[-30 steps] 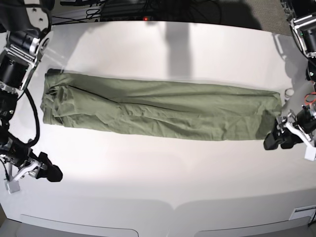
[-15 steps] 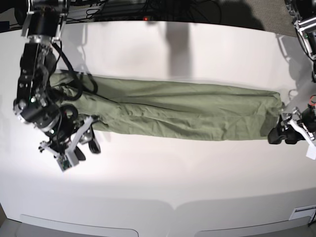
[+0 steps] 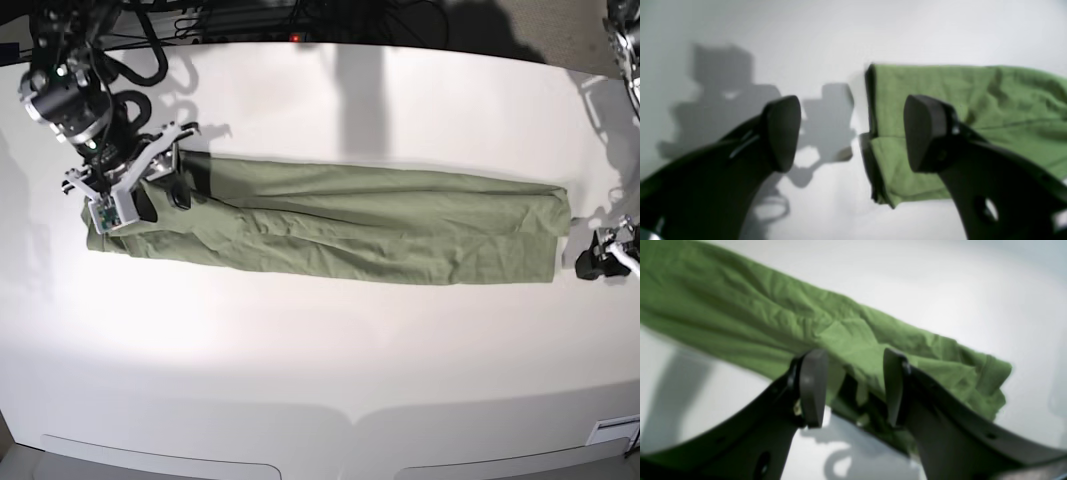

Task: Fold the T-shirt properly
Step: 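Move both grippers over the two narrow ends of the folded shirt, then lower the left gripper and pinch the strip end near it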

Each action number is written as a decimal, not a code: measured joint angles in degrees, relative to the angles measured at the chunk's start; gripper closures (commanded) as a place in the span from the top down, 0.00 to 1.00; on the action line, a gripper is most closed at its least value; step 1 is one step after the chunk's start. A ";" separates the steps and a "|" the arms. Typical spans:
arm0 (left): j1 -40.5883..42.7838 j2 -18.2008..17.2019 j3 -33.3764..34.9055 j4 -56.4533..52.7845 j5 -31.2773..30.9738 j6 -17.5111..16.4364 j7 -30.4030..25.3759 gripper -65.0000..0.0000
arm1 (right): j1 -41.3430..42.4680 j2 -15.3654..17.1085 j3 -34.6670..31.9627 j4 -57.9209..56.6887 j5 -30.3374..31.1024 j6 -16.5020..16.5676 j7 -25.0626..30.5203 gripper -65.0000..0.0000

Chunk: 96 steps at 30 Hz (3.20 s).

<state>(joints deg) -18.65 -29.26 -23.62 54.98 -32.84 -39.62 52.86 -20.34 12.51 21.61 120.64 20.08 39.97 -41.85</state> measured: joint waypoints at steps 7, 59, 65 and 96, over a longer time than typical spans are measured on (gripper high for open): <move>-6.12 0.02 1.49 -16.26 -5.64 0.13 3.76 0.70 | -4.31 -1.09 7.61 3.91 7.37 -0.04 -3.76 0.42; -0.26 1.53 13.62 -21.22 -24.76 -4.35 3.48 0.64 | -4.28 -1.11 13.14 8.85 12.07 -0.04 -6.73 0.42; 0.46 -0.55 13.62 -21.55 -23.23 -2.73 4.37 0.17 | -4.28 -1.11 13.14 8.85 12.07 -0.04 -6.73 0.42; 2.93 -0.09 14.67 -1.55 -23.67 0.04 12.26 0.00 | -4.28 -1.11 13.14 8.85 12.04 -0.04 -7.17 0.42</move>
<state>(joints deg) -15.73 -29.34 -8.95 53.43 -56.51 -39.57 65.12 -24.62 11.40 34.74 129.49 32.12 39.92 -49.01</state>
